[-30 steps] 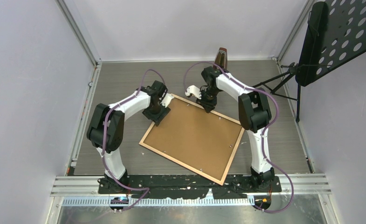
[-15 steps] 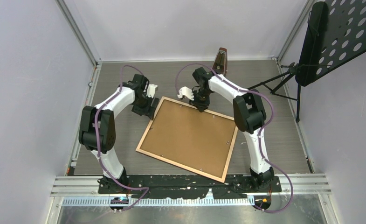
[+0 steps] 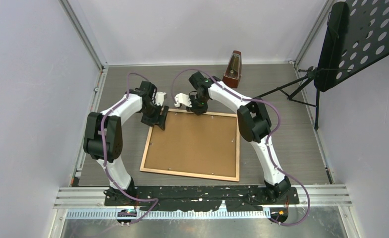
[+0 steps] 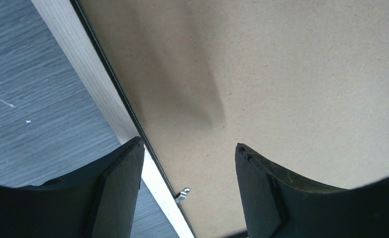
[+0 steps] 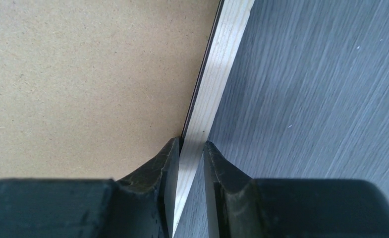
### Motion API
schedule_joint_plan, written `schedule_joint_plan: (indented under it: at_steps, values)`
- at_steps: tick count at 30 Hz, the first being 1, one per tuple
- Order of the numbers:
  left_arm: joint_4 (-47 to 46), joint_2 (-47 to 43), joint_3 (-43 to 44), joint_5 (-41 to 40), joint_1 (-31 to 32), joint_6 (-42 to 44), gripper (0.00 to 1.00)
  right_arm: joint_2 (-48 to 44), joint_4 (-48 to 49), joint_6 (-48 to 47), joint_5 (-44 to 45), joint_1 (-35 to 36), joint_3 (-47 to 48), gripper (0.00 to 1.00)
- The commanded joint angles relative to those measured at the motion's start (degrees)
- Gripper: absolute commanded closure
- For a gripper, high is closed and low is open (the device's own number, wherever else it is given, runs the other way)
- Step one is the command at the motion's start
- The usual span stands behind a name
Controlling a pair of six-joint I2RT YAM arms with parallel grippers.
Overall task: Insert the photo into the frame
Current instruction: Adjust the photo frame at the center of the board.
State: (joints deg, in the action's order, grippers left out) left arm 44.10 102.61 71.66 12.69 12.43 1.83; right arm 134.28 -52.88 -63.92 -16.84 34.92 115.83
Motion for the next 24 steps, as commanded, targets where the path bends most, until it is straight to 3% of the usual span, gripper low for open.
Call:
schedule_joint_plan:
  at_steps: [1, 5, 11, 18, 24]
  values:
    - [-1.92, -0.35, -0.99, 1.67, -1.19, -0.97, 0.33, -1.64, 3.67, 1.27, -1.19, 0.43, 2.79, 0.68]
    - [-2.42, -2.19, -1.84, 2.80, -2.27, -1.47, 0.34, -5.47, 7.90, 6.03, -0.79, 0.33, -2.09, 0.46]
    - [-2.12, -5.16, -1.83, 2.96, -3.38, -1.41, 0.33, -14.51, 14.79, 16.15, 1.67, 0.23, -12.82, 0.24]
    - [0.00, -4.35, -0.02, -0.50, -3.81, 0.22, 0.31, -26.35, 19.48, 27.02, 10.84, -0.38, -25.69, 0.19]
    - [1.58, 0.09, 0.31, 0.70, -4.81, -0.12, 0.33, -37.10, 20.67, 31.08, 10.68, -2.00, -38.56, 0.19]
